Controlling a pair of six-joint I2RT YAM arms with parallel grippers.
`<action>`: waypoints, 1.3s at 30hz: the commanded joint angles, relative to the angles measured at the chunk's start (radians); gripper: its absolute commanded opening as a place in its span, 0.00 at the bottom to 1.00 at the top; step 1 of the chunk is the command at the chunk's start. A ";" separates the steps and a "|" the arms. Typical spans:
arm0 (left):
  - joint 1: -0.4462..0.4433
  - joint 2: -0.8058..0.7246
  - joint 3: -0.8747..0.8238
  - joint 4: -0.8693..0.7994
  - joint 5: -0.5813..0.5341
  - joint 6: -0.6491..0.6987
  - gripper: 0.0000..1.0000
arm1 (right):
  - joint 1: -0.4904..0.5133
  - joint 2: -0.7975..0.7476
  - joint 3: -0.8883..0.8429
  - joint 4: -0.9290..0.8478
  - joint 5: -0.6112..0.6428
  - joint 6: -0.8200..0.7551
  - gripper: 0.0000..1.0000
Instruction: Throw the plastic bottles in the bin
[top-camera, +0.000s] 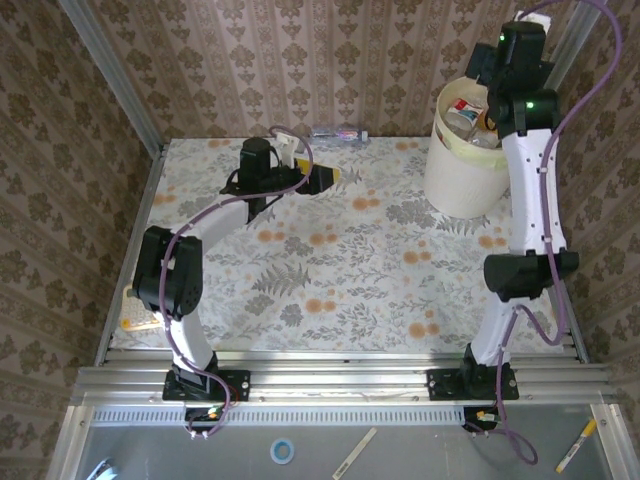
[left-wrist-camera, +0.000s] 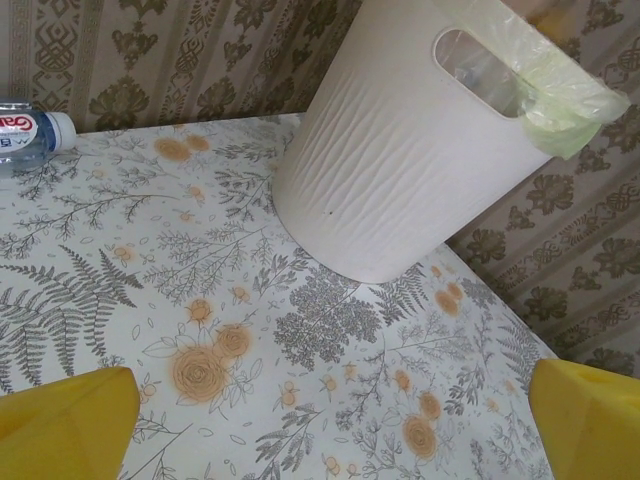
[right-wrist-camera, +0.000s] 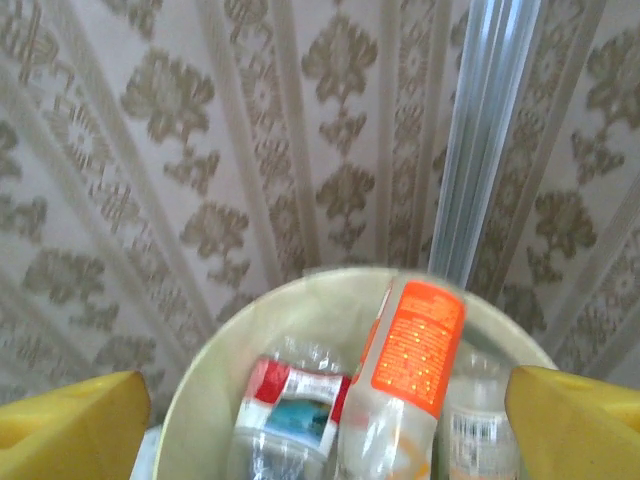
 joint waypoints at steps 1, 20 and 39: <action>0.004 -0.044 0.025 -0.032 -0.012 0.028 1.00 | 0.001 -0.097 0.039 0.029 -0.045 0.028 0.96; 0.051 0.018 0.076 -0.129 -0.132 -0.047 1.00 | 0.163 -0.059 0.084 -0.149 -0.470 0.139 1.00; 0.153 -0.139 0.001 -0.155 -0.129 -0.010 1.00 | 0.359 0.222 -0.123 0.022 -0.544 0.387 0.96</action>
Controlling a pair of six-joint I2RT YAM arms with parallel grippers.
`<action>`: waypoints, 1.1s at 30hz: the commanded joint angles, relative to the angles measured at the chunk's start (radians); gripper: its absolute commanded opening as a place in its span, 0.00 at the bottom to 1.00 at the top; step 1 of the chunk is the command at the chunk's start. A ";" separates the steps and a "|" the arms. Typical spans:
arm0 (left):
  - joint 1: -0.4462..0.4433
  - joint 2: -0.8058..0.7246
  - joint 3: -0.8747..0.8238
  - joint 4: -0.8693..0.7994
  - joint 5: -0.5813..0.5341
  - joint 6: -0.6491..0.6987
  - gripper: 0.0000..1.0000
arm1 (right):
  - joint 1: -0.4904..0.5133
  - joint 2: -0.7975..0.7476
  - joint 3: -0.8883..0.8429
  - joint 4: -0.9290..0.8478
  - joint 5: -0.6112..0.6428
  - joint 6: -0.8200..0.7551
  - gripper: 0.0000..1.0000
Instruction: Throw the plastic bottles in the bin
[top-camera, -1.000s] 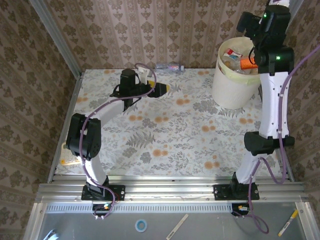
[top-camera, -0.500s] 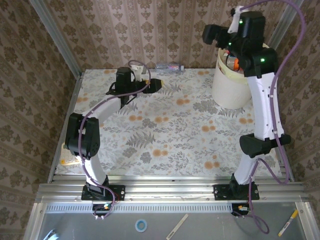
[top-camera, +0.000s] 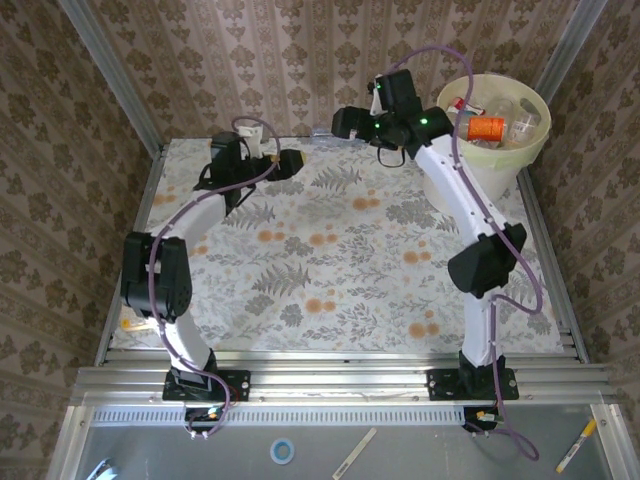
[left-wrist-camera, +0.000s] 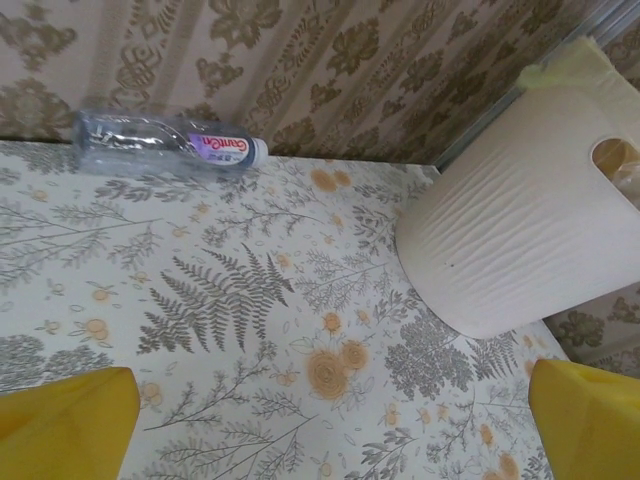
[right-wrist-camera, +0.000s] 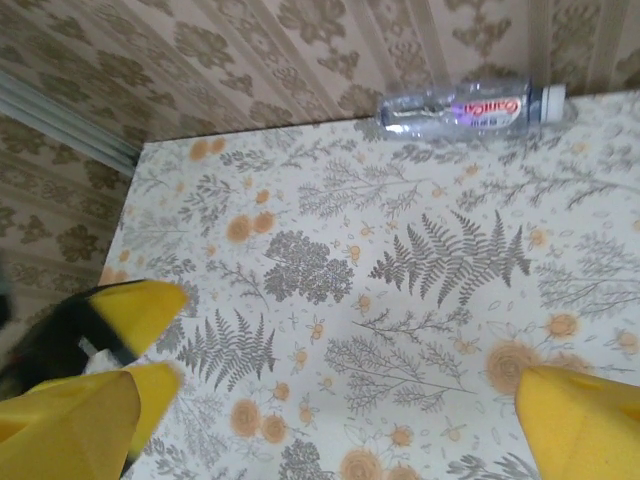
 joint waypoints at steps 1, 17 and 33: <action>0.003 -0.092 -0.008 -0.061 -0.008 0.061 1.00 | -0.002 0.062 -0.001 0.101 0.010 0.084 0.93; 0.000 -0.485 -0.215 -0.320 -0.165 0.134 1.00 | -0.050 0.510 0.265 0.381 0.109 0.242 0.25; -0.025 -0.708 -0.398 -0.365 -0.336 -0.014 1.00 | -0.140 0.817 0.487 0.712 0.053 0.428 0.21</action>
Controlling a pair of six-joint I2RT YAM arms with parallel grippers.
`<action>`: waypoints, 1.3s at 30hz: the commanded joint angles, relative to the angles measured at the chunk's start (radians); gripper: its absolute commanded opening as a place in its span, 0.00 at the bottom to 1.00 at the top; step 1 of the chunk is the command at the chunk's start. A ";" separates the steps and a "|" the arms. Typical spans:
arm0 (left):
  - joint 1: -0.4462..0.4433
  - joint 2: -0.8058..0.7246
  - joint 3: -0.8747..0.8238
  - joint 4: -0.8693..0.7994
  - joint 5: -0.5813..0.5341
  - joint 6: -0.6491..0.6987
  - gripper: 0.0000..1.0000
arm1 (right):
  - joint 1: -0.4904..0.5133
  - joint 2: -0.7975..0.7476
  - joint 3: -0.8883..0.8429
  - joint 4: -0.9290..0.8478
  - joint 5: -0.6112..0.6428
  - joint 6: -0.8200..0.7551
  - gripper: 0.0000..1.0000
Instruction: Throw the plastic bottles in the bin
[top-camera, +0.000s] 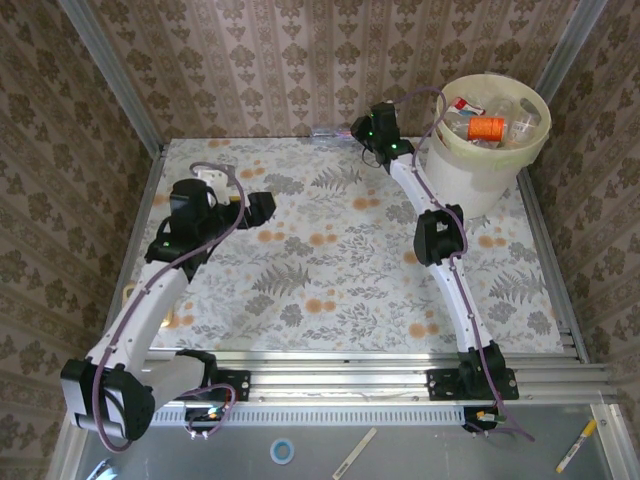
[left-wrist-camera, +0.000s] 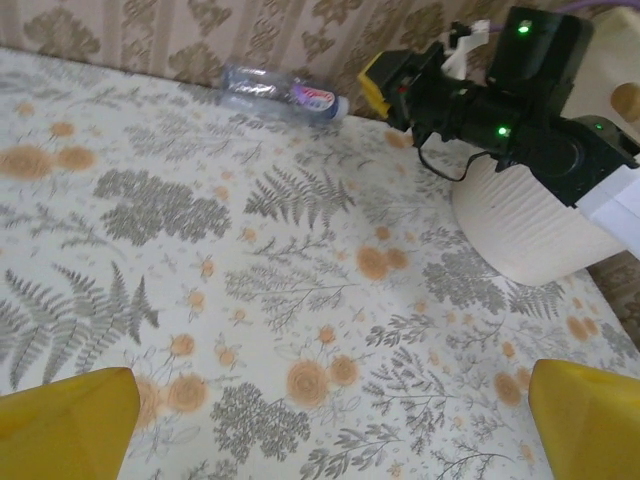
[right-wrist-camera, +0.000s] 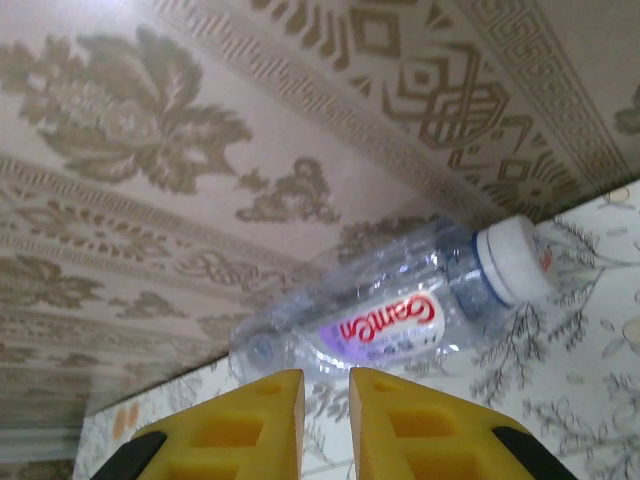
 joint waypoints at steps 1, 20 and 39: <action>-0.009 -0.030 -0.009 -0.005 -0.062 -0.037 1.00 | -0.007 0.053 0.043 0.135 -0.011 0.060 0.21; 0.020 0.089 0.043 0.033 -0.045 -0.021 1.00 | -0.006 0.145 0.068 0.173 0.002 0.135 0.21; 0.082 0.371 0.291 0.140 -0.034 0.020 1.00 | 0.015 0.152 0.074 0.081 -0.007 0.122 0.19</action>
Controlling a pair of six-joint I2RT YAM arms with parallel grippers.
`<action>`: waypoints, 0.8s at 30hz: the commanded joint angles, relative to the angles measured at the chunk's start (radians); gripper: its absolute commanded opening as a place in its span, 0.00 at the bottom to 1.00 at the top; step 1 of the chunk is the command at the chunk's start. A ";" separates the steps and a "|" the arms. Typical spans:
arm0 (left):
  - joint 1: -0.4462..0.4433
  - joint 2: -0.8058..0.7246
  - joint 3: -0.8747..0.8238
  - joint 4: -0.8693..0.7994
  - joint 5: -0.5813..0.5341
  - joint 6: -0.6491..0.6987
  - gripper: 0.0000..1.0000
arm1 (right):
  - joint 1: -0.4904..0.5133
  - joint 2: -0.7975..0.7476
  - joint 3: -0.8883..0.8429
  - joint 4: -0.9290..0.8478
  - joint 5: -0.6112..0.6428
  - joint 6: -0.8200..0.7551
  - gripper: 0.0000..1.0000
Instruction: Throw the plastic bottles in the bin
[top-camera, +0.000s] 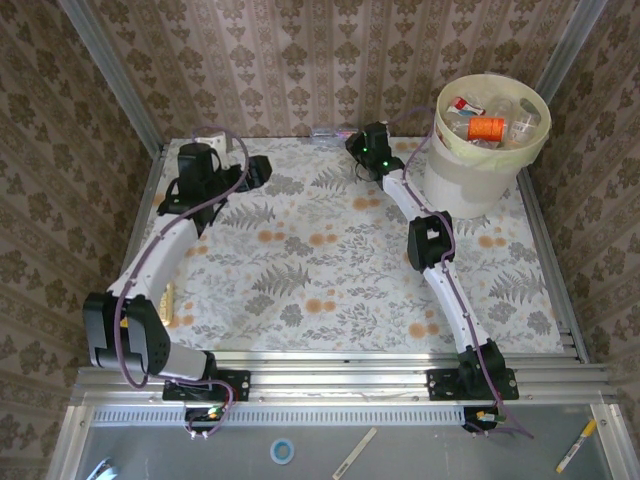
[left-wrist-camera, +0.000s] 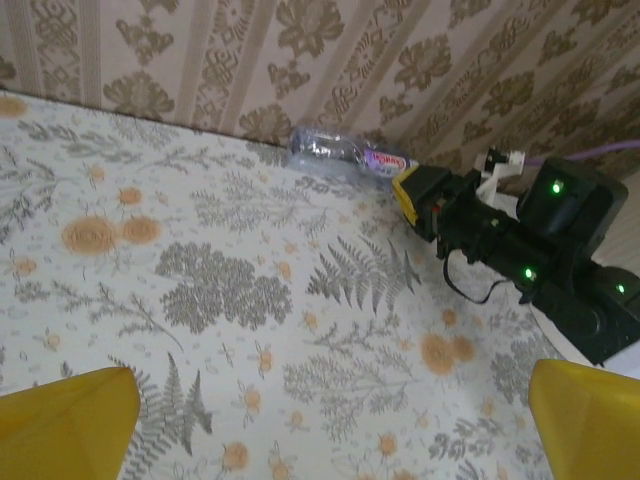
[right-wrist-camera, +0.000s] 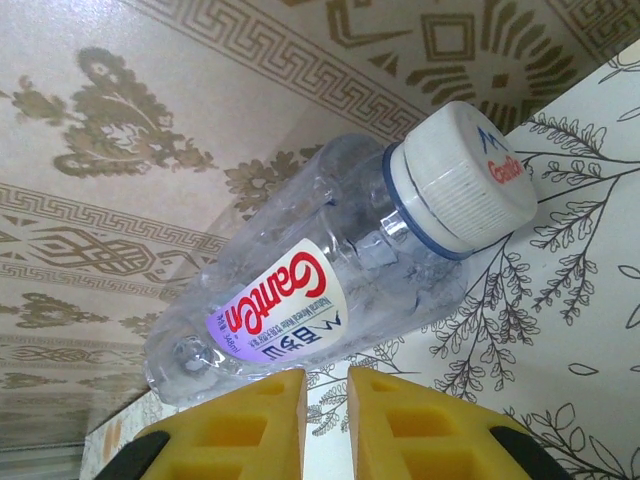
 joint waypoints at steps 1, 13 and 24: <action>0.015 0.042 0.045 0.058 0.014 0.018 1.00 | 0.000 -0.012 0.036 -0.040 -0.020 -0.022 0.19; 0.029 0.246 0.147 0.181 0.136 -0.059 1.00 | -0.032 -0.119 -0.077 -0.048 0.153 -0.005 0.26; 0.029 0.254 0.117 0.169 0.163 -0.073 1.00 | -0.082 0.009 0.033 0.061 0.225 0.173 0.36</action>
